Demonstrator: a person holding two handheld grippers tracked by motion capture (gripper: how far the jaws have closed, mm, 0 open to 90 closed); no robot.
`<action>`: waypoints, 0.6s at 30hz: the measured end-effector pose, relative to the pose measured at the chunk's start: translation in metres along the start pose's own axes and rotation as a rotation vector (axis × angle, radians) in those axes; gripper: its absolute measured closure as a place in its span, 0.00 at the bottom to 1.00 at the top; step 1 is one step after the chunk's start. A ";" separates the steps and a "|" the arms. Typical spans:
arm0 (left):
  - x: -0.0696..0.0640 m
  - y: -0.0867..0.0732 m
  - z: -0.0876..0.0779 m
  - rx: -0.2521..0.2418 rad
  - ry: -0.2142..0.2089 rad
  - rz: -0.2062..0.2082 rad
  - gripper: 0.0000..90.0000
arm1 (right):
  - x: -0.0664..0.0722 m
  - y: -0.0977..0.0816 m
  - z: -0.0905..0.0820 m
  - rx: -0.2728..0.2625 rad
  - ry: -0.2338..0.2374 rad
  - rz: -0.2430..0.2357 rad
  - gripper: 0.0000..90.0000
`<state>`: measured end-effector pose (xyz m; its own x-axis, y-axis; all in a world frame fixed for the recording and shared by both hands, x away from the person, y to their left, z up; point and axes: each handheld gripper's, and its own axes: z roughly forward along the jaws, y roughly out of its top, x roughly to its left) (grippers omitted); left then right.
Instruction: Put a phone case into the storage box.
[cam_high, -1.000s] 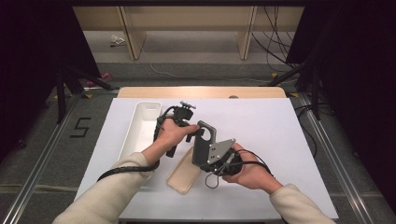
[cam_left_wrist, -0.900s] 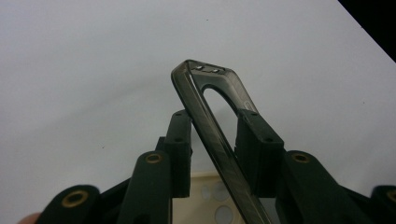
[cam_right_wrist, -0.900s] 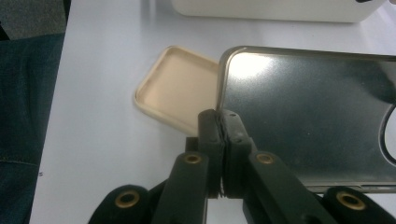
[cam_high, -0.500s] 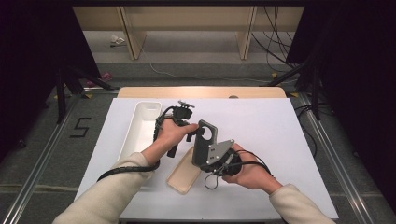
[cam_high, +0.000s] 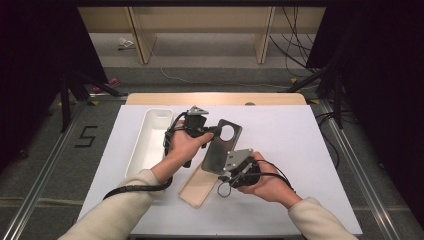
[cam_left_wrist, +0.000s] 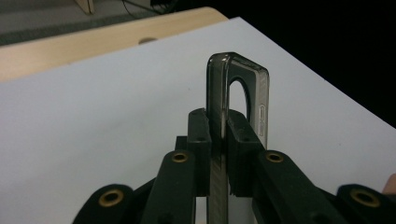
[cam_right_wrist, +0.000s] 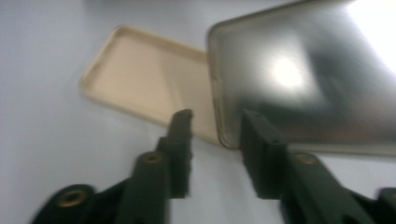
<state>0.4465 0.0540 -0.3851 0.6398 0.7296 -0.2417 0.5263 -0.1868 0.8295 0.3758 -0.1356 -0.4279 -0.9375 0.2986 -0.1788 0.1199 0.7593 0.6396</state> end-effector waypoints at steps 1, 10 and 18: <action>0.002 -0.001 -0.002 -0.015 0.004 0.012 0.90 | -0.002 -0.001 -0.002 -0.012 -0.012 0.024 0.60; 0.016 -0.016 -0.027 -0.139 0.007 0.046 0.90 | -0.019 -0.011 -0.014 -0.122 -0.054 0.223 0.32; 0.028 -0.028 -0.048 -0.211 -0.006 0.027 0.90 | -0.023 -0.019 -0.021 -0.168 -0.061 0.286 0.22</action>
<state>0.4223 0.1111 -0.3911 0.6560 0.7219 -0.2204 0.3803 -0.0640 0.9226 0.3880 -0.1684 -0.4204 -0.8518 0.5236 -0.0158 0.3145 0.5353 0.7839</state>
